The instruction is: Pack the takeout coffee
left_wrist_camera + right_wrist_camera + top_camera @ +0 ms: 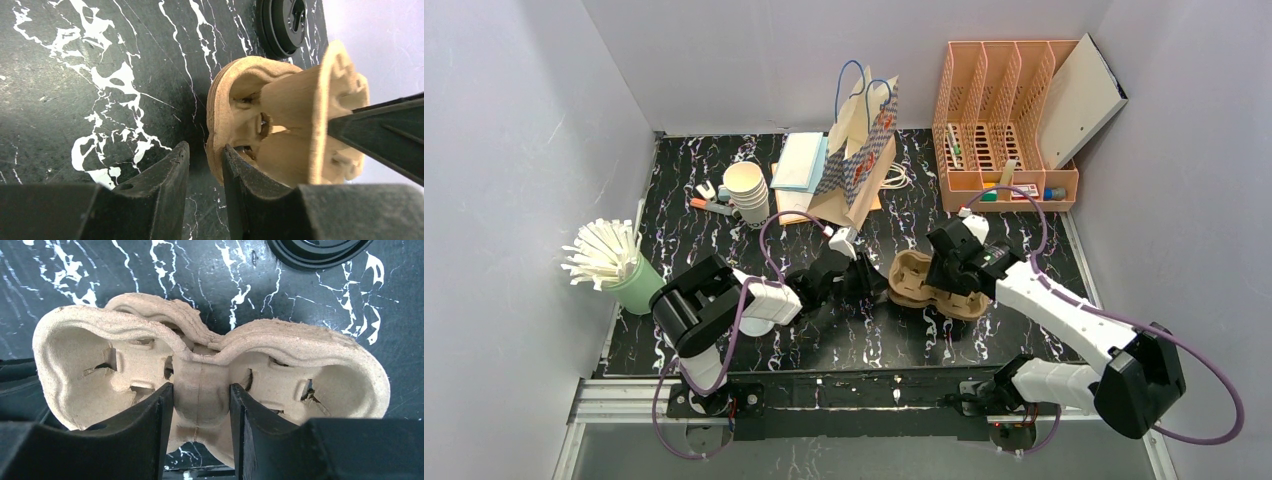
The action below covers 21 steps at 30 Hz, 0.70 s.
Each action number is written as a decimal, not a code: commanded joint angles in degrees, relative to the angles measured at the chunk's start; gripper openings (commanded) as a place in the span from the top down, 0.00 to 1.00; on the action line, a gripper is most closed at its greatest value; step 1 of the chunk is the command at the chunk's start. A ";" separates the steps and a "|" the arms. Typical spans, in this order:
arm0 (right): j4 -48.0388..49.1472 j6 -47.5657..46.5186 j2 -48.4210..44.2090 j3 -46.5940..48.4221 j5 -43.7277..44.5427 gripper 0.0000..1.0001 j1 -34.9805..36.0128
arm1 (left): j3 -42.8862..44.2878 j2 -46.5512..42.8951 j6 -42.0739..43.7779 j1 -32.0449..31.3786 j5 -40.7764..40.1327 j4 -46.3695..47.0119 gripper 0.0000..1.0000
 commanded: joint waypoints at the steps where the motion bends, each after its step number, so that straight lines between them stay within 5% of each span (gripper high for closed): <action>1: -0.55 1.73 -2.53 3.36 -1.42 0.52 0.18 | 1.20 -1.77 3.40 -0.44 -3.14 -6.32 0.71; 21: -1.69 3.63 -14.07 6.94 4.51 0.51 0.09 | 4.02 -3.98 6.85 -1.05 -5.20 -11.90 0.71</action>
